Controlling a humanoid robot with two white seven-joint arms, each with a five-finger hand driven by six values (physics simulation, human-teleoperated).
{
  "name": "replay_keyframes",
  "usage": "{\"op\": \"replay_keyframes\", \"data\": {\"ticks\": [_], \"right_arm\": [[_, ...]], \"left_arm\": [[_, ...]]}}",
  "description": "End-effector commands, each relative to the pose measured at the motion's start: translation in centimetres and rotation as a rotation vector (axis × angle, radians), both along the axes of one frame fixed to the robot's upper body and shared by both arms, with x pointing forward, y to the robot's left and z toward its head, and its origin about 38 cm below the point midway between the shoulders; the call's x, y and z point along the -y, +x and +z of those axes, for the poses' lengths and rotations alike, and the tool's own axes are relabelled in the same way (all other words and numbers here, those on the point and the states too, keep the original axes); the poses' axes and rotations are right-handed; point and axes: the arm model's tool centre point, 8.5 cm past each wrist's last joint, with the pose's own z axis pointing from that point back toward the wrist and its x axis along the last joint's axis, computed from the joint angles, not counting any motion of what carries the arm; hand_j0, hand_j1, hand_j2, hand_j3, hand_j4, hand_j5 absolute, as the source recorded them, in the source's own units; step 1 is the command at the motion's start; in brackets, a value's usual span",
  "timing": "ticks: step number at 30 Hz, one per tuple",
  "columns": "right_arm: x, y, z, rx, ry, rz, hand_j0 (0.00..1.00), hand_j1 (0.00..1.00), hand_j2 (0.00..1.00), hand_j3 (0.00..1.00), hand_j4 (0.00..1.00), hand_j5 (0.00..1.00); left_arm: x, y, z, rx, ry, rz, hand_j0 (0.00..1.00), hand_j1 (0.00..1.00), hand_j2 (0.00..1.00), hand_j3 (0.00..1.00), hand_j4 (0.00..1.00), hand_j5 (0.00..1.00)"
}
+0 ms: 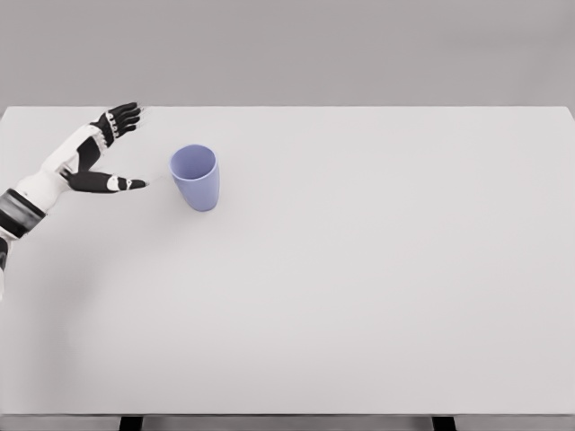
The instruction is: Flip the cup with left arm and place it on the table
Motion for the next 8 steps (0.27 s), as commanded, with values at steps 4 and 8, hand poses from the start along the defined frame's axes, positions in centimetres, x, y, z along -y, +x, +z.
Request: {"op": "replay_keyframes", "data": {"ticks": [4, 8], "right_arm": [[0.0, 0.0, 0.0, 0.0, 0.0, 0.0, 1.0, 1.0, 1.0, 1.0, 1.0, 1.0], [0.0, 0.0, 0.0, 0.0, 0.0, 0.0, 1.0, 1.0, 1.0, 1.0, 1.0, 1.0]], "left_arm": [[-3.6, -0.9, 1.0, -0.016, 0.267, -0.01, 1.0, 1.0, 1.0, 1.0, 1.0, 1.0], [-5.6, -1.5, 1.7, -0.023, 0.308, 0.012, 1.0, 1.0, 1.0, 1.0, 1.0, 1.0]]}}
